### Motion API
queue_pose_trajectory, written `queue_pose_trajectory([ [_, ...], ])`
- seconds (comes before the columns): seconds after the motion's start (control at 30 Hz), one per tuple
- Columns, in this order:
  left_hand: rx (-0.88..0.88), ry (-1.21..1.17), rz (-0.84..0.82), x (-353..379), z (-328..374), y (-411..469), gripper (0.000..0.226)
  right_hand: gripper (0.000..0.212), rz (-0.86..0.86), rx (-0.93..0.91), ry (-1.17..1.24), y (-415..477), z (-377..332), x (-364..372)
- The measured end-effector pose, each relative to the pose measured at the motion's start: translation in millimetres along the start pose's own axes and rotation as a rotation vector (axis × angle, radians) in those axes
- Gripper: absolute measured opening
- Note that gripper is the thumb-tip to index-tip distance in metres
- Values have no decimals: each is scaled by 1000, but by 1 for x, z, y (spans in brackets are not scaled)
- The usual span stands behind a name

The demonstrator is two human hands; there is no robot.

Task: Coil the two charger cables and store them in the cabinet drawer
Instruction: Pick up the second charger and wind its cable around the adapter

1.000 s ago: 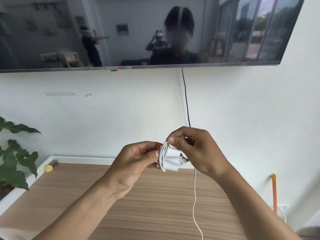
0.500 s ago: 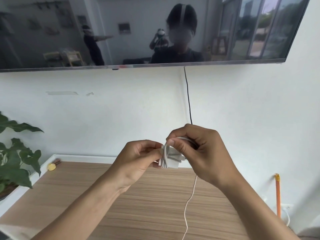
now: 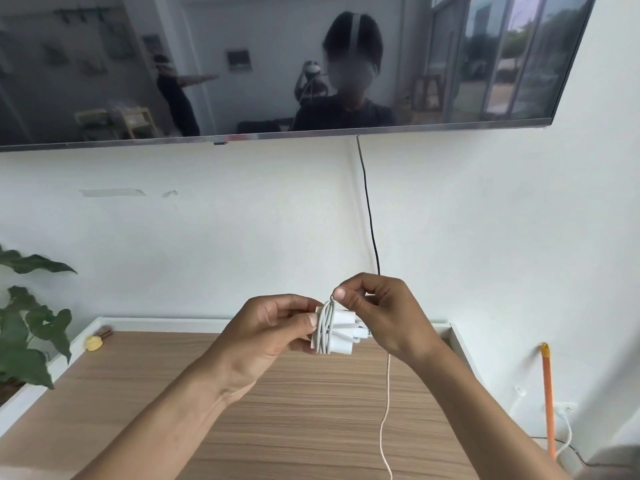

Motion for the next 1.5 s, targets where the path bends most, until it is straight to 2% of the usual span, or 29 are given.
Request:
queue_pose_trajectory([
  [0.1,-64,-68,-112,3,-4,1,36,15,-51,97,178,-3,10,9],
  [0.17,-78,-177,-134,5,-5,2,38,29,-74,173,256,-9,19,19],
  [0.23,-75,-250,-80,4,-7,6,34,43,-63,182,220,-18,28,32],
  [0.3,-87,-285,10,1,-14,10,33,44,-1,165,196,-27,36,45],
  [0.37,-92,-288,102,-4,-22,13,37,44,57,119,72,-35,41,52],
  [0.43,-70,-237,184,-11,-27,14,28,35,66,30,-120,-41,38,57],
  [0.63,48,61,370,-32,-29,14,7,25,-45,-98,-599,-45,10,51],
  [0.77,144,289,363,-36,-21,10,7,29,-62,-162,-790,-42,-20,42],
  [0.9,229,391,292,-33,-9,5,12,29,-38,-221,-848,-39,-40,36],
  [1.03,249,372,167,-28,-7,-3,17,24,-41,-210,-769,-29,-53,26],
  [1.17,225,309,27,-33,-2,-9,35,14,-147,-67,-461,-21,-53,24],
  [1.33,119,50,-90,-39,2,-19,27,13,-165,23,-107,-12,-42,29],
  [1.5,63,-127,-134,-38,9,-28,37,14,-177,115,60,-8,-12,47],
])
Point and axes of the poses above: each hand's wrist, its own y-axis towards the middle knuckle, its own x-axis out of the palm, z = x × y, the point moved 7 cm from there along y, towards the middle knuckle, and after that the axes turned 3 degrees about z, right-handed, at the moved point
